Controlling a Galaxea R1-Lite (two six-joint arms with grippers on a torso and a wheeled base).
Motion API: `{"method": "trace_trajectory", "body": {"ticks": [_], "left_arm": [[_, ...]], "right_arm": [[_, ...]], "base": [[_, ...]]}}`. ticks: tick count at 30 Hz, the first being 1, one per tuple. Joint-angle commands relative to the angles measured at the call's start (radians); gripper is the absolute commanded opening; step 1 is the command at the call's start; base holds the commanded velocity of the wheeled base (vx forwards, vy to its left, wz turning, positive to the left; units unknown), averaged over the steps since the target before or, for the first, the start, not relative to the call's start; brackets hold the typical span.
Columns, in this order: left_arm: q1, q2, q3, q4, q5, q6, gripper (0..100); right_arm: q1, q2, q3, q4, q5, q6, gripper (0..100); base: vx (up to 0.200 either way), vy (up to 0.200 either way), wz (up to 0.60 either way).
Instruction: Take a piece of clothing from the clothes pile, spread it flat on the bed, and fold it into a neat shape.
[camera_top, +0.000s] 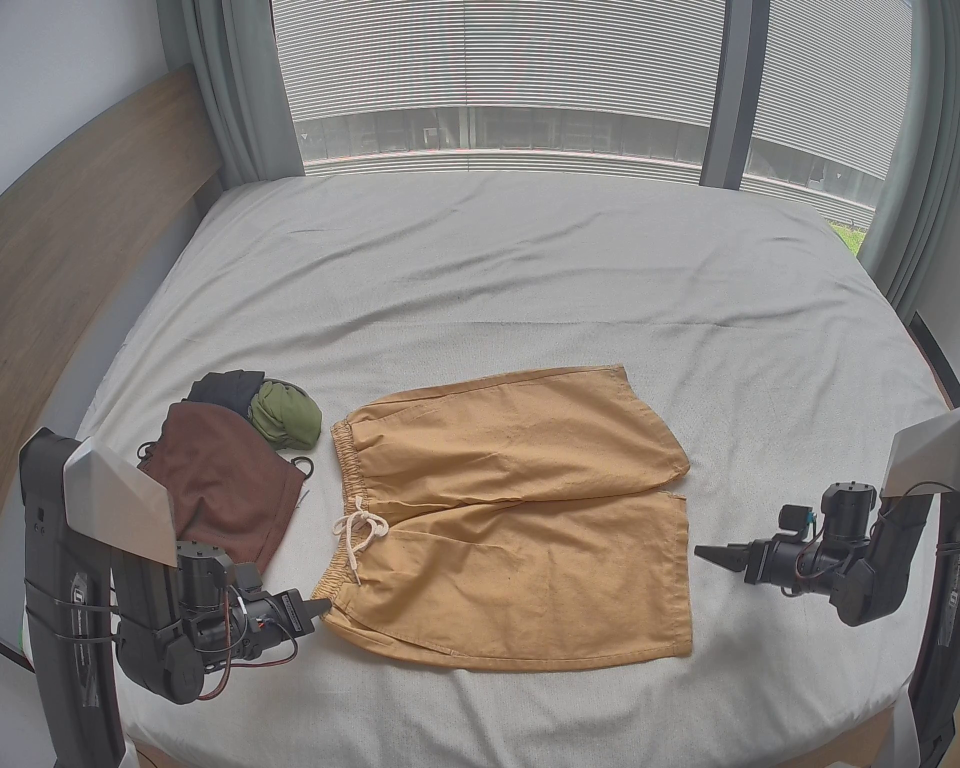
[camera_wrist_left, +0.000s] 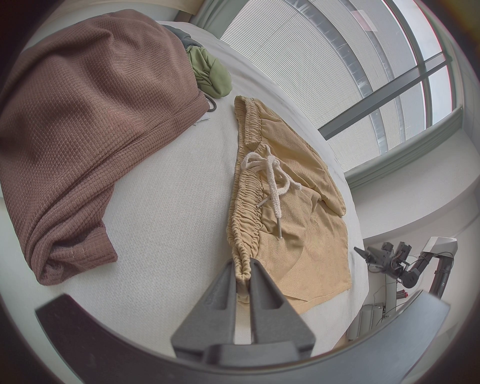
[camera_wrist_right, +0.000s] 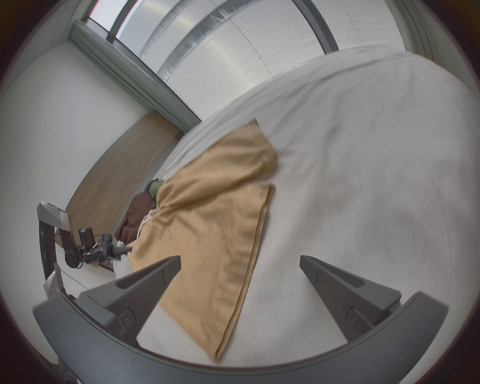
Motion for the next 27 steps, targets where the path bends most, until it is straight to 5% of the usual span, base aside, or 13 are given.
{"method": "trace_trajectory", "body": {"ticks": [1, 27], "left_arm": [[-0.002, -0.002, 0.002, -0.001, 0.0, 0.001, 0], [-0.007, -0.002, 0.0, -0.001, 0.0, 0.004, 0]], "right_arm": [[0.04, 0.001, 0.098, 0.045, 0.002, -0.023, 100], [0.164, 0.009, 0.184, 0.136, -0.001, -0.017, 100]], "base": [[0.0, 0.0, 0.0], [0.0, 0.0, 0.0]]}}
